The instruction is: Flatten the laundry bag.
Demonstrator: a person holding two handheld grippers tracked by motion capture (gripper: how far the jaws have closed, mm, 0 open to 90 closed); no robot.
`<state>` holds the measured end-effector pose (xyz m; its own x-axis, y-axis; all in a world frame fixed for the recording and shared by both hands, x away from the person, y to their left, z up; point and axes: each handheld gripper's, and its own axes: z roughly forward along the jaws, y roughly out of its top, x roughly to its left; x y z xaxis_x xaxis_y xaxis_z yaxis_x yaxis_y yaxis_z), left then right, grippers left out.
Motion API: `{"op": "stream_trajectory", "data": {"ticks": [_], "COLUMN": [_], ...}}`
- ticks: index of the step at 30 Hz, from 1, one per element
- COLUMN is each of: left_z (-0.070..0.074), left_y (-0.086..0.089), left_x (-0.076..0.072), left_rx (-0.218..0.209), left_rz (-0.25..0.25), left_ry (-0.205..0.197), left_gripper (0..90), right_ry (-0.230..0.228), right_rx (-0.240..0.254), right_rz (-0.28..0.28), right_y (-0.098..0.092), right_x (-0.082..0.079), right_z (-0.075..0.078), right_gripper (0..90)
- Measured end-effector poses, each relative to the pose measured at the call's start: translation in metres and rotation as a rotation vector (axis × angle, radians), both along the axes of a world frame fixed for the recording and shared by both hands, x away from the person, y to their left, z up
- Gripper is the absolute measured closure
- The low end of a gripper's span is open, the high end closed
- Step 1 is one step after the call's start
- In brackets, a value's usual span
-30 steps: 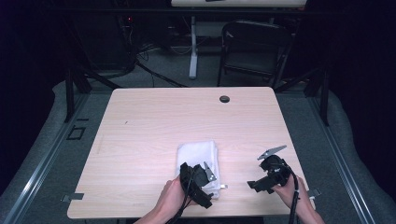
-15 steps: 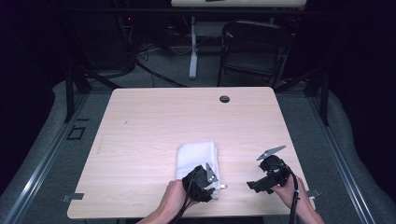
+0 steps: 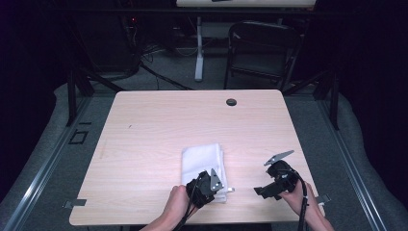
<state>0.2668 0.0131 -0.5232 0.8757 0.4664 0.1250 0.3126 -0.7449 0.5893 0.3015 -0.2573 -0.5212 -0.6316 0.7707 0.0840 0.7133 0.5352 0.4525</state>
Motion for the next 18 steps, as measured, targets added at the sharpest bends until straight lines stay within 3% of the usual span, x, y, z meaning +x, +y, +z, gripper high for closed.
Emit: {"op": "stream_trajectory", "data": {"ticks": [10,18], "left_z": [0.016,0.033], "left_y": [0.016,0.042], "left_x": [0.0,-0.004], "left_rx": [-0.072,-0.144], "left_rz": [0.01,0.046], "left_ry": [-0.012,-0.032], "left_gripper": [88.3,88.3], "right_ry": [0.003,-0.007], "right_rx": [0.022,0.011], "right_rz": [0.001,0.012], "right_y": [0.002,0.005], "right_x": [-0.001,-0.001], "right_z": [-0.001,0.0], "right_gripper": [8.0,13.1]}}
